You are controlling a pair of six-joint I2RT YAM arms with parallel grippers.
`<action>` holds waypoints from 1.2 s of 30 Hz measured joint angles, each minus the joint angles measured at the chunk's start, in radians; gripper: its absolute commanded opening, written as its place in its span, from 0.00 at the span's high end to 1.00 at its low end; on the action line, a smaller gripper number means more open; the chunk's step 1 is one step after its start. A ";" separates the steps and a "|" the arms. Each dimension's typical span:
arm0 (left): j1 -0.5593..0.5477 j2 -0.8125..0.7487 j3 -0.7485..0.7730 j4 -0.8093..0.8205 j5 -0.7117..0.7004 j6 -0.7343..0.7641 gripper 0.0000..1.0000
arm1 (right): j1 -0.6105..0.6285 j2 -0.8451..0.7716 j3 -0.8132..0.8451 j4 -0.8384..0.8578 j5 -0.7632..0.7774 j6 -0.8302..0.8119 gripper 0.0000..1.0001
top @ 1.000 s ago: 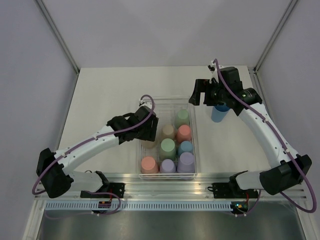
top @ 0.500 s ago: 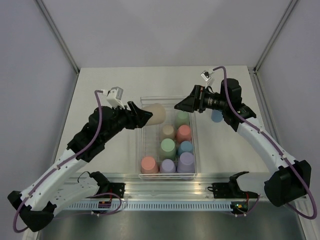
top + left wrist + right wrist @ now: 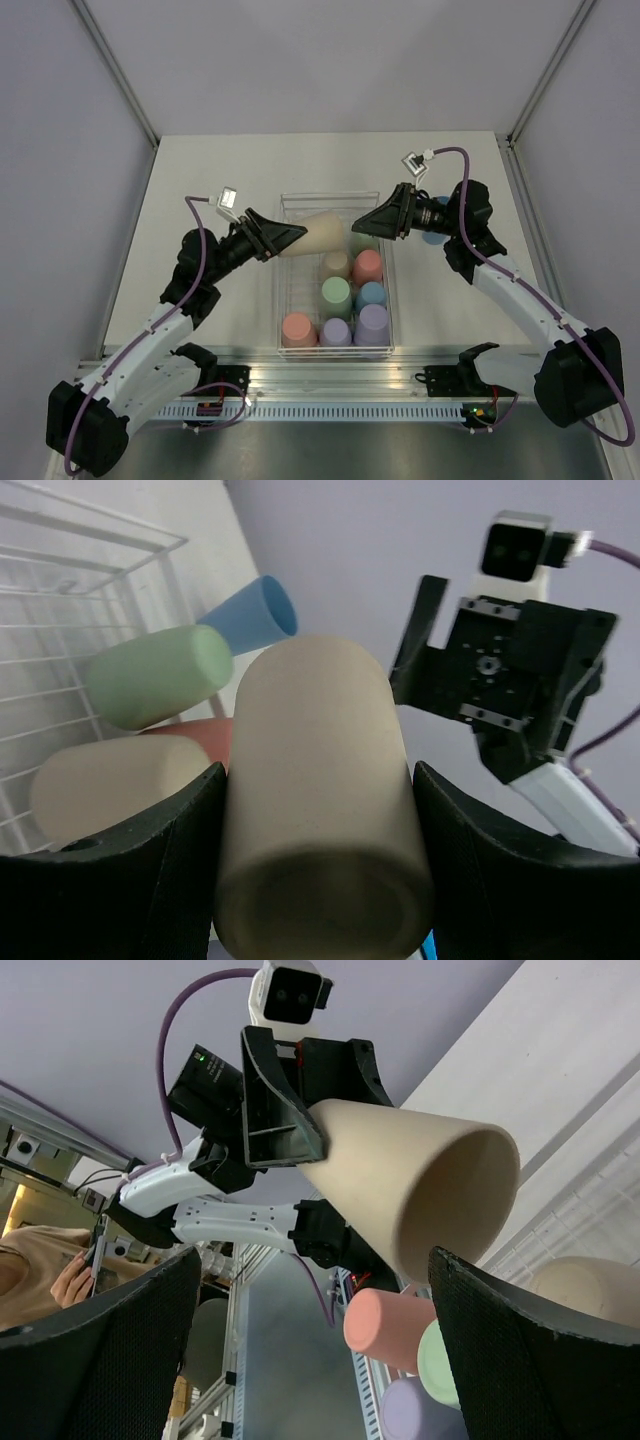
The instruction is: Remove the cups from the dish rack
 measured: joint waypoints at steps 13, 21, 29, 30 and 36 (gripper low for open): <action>0.000 0.056 -0.055 0.264 0.071 -0.129 0.98 | 0.076 0.043 -0.012 0.122 -0.009 0.058 0.16; 0.000 0.108 -0.058 0.369 0.122 -0.184 0.98 | 0.163 0.118 -0.028 0.296 -0.006 0.158 0.67; 0.000 0.096 -0.058 0.413 0.136 -0.212 0.28 | 0.179 0.185 -0.045 0.503 -0.010 0.284 0.99; 0.000 0.093 -0.058 0.410 0.136 -0.211 0.13 | 0.179 0.190 -0.048 0.523 -0.011 0.294 0.99; 0.001 0.039 -0.058 0.318 0.119 -0.187 0.00 | 0.190 0.180 -0.055 0.541 -0.014 0.300 0.99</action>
